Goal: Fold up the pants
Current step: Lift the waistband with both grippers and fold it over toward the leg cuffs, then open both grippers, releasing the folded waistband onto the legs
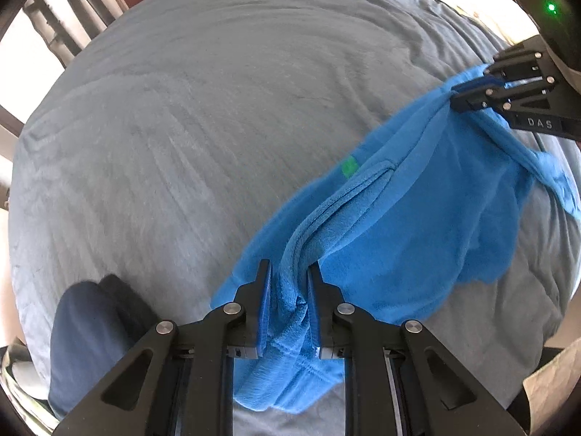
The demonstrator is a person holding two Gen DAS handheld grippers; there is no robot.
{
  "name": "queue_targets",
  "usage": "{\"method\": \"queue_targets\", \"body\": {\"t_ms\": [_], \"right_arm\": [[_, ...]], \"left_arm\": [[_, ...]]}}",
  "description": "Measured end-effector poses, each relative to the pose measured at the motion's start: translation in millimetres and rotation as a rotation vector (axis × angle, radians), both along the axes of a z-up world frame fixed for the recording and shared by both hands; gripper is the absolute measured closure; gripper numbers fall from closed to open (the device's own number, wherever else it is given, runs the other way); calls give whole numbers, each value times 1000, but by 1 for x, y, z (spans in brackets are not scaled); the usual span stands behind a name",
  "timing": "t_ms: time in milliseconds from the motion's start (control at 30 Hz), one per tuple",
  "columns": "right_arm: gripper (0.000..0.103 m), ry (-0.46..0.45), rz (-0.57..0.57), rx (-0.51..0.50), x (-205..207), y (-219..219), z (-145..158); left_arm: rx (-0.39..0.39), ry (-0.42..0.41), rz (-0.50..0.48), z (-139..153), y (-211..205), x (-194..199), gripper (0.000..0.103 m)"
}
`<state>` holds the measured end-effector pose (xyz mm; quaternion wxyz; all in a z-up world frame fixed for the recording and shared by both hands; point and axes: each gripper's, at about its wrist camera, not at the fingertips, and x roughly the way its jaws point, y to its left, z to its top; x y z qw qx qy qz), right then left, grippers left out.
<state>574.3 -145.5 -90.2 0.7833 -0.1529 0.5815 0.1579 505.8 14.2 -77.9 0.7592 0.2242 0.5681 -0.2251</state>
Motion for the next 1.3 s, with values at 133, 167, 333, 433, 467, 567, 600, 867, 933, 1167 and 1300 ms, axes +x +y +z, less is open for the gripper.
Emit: {"method": "queue_targets", "body": {"t_ms": [133,167,333,433,467,567,600,867,933,1167,1300], "right_arm": [[96,23,-28,17,17,-6,-16],[96,35,-31,20,20,-7,-22],[96,67,-17,10,33,-5,-43],[96,80,-9,4,39,-3,-51],[96,85,-9,6,41,-3,-53],[96,100,-6,3,46,-1,-60],[96,105,-4,0,47,0,-62],[92,121,-29,0,56,4,-70],[91,113,-31,-12,55,7,-67],[71,-36,-30,-68,50,28,-22],[71,-98,-27,-13,32,42,9]], "left_arm": [[10,41,21,-15,-1,21,84],[11,52,25,-19,-1,25,84],[31,74,33,-32,-1,34,84],[37,87,39,-39,0,38,84],[36,92,43,-41,2,39,83],[41,100,59,-47,3,39,80],[46,100,64,-50,4,39,79],[49,87,139,-54,23,39,59],[47,76,150,-52,30,36,56],[49,-9,200,-23,55,13,54],[-5,-67,244,9,62,1,54]]}}
